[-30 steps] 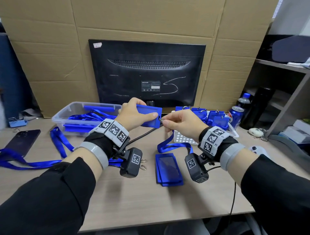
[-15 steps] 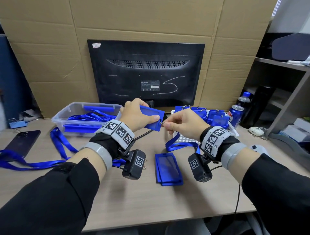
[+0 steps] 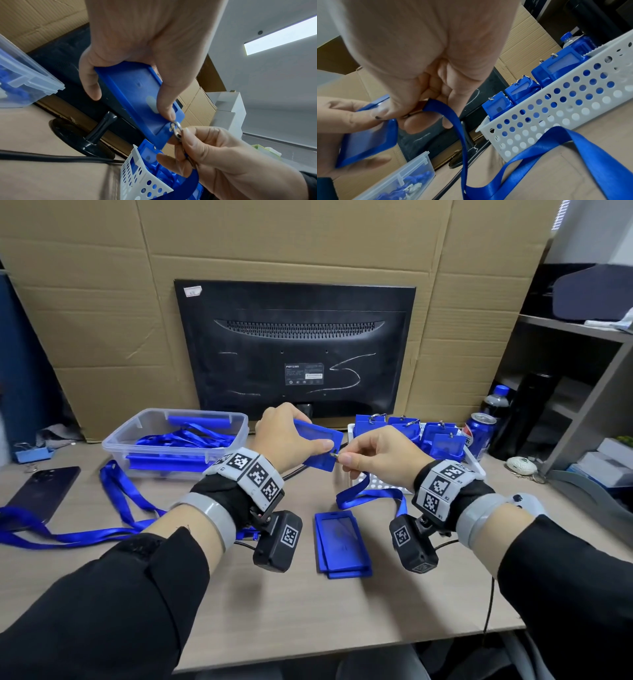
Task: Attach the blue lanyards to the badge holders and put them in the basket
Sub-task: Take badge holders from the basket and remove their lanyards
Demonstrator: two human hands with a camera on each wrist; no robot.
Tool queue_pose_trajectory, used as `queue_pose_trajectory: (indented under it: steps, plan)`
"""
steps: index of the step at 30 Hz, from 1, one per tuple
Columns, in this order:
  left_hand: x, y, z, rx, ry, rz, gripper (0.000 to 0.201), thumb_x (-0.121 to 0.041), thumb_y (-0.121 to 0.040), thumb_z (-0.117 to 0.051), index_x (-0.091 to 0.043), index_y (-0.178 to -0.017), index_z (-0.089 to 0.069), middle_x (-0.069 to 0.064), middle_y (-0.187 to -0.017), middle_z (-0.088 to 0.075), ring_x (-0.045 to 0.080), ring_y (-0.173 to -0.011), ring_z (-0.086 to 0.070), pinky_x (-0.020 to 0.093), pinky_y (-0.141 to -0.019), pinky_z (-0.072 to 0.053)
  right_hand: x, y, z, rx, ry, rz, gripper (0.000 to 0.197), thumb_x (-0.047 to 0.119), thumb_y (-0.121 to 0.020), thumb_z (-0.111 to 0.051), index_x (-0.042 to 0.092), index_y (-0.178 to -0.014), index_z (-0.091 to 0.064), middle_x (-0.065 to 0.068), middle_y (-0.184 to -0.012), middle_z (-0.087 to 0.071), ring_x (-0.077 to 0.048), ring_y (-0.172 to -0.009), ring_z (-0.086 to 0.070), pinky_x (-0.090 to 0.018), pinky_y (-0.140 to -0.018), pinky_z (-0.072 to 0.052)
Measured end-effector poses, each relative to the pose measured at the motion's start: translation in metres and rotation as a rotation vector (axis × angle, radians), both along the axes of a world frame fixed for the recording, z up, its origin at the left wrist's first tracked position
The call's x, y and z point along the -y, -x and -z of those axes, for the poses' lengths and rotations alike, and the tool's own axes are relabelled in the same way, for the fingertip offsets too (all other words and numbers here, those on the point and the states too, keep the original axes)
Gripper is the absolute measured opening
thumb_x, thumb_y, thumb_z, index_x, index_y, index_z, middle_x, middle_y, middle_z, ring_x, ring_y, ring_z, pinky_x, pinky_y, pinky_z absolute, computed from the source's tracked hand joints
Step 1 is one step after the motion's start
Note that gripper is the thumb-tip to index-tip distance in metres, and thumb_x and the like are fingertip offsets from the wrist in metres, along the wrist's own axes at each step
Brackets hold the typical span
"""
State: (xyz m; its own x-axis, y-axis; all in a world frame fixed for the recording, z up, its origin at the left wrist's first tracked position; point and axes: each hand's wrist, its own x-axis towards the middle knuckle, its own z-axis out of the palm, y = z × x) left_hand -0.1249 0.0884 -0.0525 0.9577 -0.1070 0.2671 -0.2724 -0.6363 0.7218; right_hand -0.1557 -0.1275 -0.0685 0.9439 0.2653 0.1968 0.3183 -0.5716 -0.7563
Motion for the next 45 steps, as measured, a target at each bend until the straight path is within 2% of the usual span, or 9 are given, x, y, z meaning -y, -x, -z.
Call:
queue_pose_trajectory:
  steps: [5, 12, 15, 21, 27, 31, 34, 38, 45]
  plan:
    - [-0.008, -0.004, 0.009, -0.207, 0.094, 0.129, 0.023, -0.033, -0.096, -0.074, -0.013, -0.086, -0.076, 0.001, -0.079, -0.068, 0.003, -0.058, -0.057, 0.015, -0.054, -0.042, 0.003, 0.001, -0.001, -0.030, -0.211, 0.110, 0.020, 0.018, -0.103, -0.066, 0.002, -0.095, -0.074, -0.006, -0.080, -0.073, -0.011, -0.071, -0.072, -0.022, -0.073, -0.057]
    - [0.000, 0.000, 0.024, -0.661, 0.029, 0.307, 0.012, -0.017, -0.098, -0.072, -0.008, -0.105, -0.076, 0.011, -0.101, -0.074, 0.029, -0.096, -0.069, 0.046, -0.096, -0.055, -0.003, -0.002, -0.001, -0.108, -0.001, 0.118, 0.025, 0.025, -0.105, -0.064, 0.012, -0.086, -0.073, 0.000, -0.068, -0.072, -0.013, -0.064, -0.065, -0.024, -0.073, -0.058]
    - [0.003, 0.004, 0.031, -0.758, 0.153, 0.330, 0.020, 0.003, -0.097, -0.067, -0.013, -0.107, -0.063, 0.008, -0.100, -0.066, 0.024, -0.098, -0.064, 0.039, -0.082, -0.056, -0.005, 0.002, 0.003, -0.092, -0.034, 0.149, 0.022, 0.024, -0.104, -0.065, 0.012, -0.087, -0.073, 0.001, -0.066, -0.071, -0.010, -0.060, -0.063, -0.017, -0.065, -0.055]
    - [0.012, 0.013, 0.054, -0.982, 0.266, 0.279, 0.019, 0.017, -0.097, -0.058, 0.005, -0.111, -0.062, 0.021, -0.111, -0.072, 0.037, -0.108, -0.074, 0.047, -0.071, -0.066, -0.001, 0.001, 0.013, -0.243, -0.087, 0.115, 0.024, 0.027, -0.104, -0.066, 0.008, -0.091, -0.072, -0.005, -0.082, -0.076, -0.020, -0.078, -0.074, -0.039, -0.084, -0.062]
    - [0.017, 0.018, 0.070, -1.072, 0.078, 0.266, 0.026, 0.001, -0.095, -0.070, 0.006, -0.119, -0.061, 0.019, -0.108, -0.078, 0.033, -0.093, -0.079, 0.044, -0.092, -0.060, -0.006, -0.001, 0.027, -0.342, -0.014, 0.095, 0.020, 0.029, -0.105, -0.064, 0.015, -0.093, -0.071, 0.004, -0.086, -0.078, -0.015, -0.082, -0.074, -0.036, -0.084, -0.061]
    - [0.020, 0.018, 0.077, -1.008, -0.023, 0.208, 0.044, -0.004, -0.084, -0.085, -0.001, -0.123, -0.065, 0.015, -0.099, -0.077, 0.031, -0.079, -0.078, 0.048, -0.084, -0.062, 0.000, -0.005, 0.024, -0.185, 0.067, 0.161, 0.024, 0.034, -0.103, -0.065, 0.017, -0.093, -0.078, 0.006, -0.088, -0.080, -0.008, -0.083, -0.071, -0.036, -0.091, -0.061]
    - [0.020, 0.020, 0.072, -0.889, -0.136, 0.233, 0.028, -0.009, -0.079, -0.091, -0.011, -0.096, -0.069, 0.009, -0.079, -0.065, 0.024, -0.061, -0.060, 0.042, -0.083, -0.059, 0.001, -0.010, 0.021, -0.028, 0.050, 0.248, 0.021, 0.034, -0.103, -0.065, 0.017, -0.098, -0.077, 0.006, -0.090, -0.077, -0.005, -0.079, -0.066, -0.029, -0.082, -0.054]
    - [0.021, 0.020, 0.075, -0.830, -0.204, 0.253, 0.042, -0.017, -0.075, -0.095, -0.021, -0.103, -0.063, 0.000, -0.100, -0.070, 0.022, -0.082, -0.062, 0.042, -0.089, -0.060, 0.004, -0.015, 0.015, 0.143, -0.058, 0.329, 0.014, 0.030, -0.104, -0.063, 0.019, -0.104, -0.071, 0.011, -0.093, -0.070, -0.001, -0.083, -0.063, -0.026, -0.086, -0.053]
    - [0.017, 0.004, 0.078, -0.575, -0.109, 0.064, 0.137, -0.075, -0.046, -0.091, -0.026, -0.155, -0.023, 0.006, -0.145, -0.037, 0.024, -0.119, -0.058, 0.033, -0.078, -0.059, -0.019, -0.004, -0.002, 0.041, -0.435, 0.164, 0.020, 0.014, -0.111, -0.049, -0.003, -0.116, -0.058, -0.015, -0.101, -0.071, -0.018, -0.081, -0.077, -0.032, -0.079, -0.065]
